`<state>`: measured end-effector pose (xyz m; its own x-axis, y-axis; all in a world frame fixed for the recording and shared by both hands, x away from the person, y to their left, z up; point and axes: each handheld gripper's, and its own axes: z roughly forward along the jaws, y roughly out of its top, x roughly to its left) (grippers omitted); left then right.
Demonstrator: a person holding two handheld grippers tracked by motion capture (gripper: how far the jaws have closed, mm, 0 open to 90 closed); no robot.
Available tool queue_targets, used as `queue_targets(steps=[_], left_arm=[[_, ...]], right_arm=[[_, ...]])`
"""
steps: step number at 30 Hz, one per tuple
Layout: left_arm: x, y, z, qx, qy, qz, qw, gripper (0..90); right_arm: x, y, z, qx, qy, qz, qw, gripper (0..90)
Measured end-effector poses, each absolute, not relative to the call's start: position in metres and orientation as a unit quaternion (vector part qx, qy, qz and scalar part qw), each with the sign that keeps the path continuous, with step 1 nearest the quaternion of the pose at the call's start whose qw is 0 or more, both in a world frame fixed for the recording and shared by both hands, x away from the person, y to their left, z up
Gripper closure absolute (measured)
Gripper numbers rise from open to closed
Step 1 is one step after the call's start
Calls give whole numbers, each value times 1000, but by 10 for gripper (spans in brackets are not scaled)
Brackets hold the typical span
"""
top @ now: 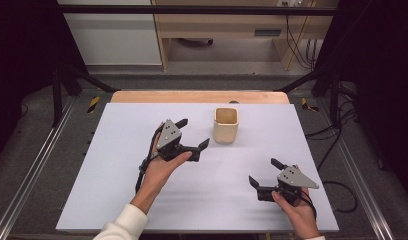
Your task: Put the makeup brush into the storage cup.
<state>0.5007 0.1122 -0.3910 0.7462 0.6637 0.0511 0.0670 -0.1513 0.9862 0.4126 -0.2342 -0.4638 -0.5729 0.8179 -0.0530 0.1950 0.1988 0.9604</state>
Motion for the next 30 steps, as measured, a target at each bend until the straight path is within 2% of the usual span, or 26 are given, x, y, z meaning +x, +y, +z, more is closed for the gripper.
queue_targets(steps=[30], left_arm=[[484,170,-409,719,264,270,584,20]], right_arm=[[412,-233,-464,354,716,522,298,36]])
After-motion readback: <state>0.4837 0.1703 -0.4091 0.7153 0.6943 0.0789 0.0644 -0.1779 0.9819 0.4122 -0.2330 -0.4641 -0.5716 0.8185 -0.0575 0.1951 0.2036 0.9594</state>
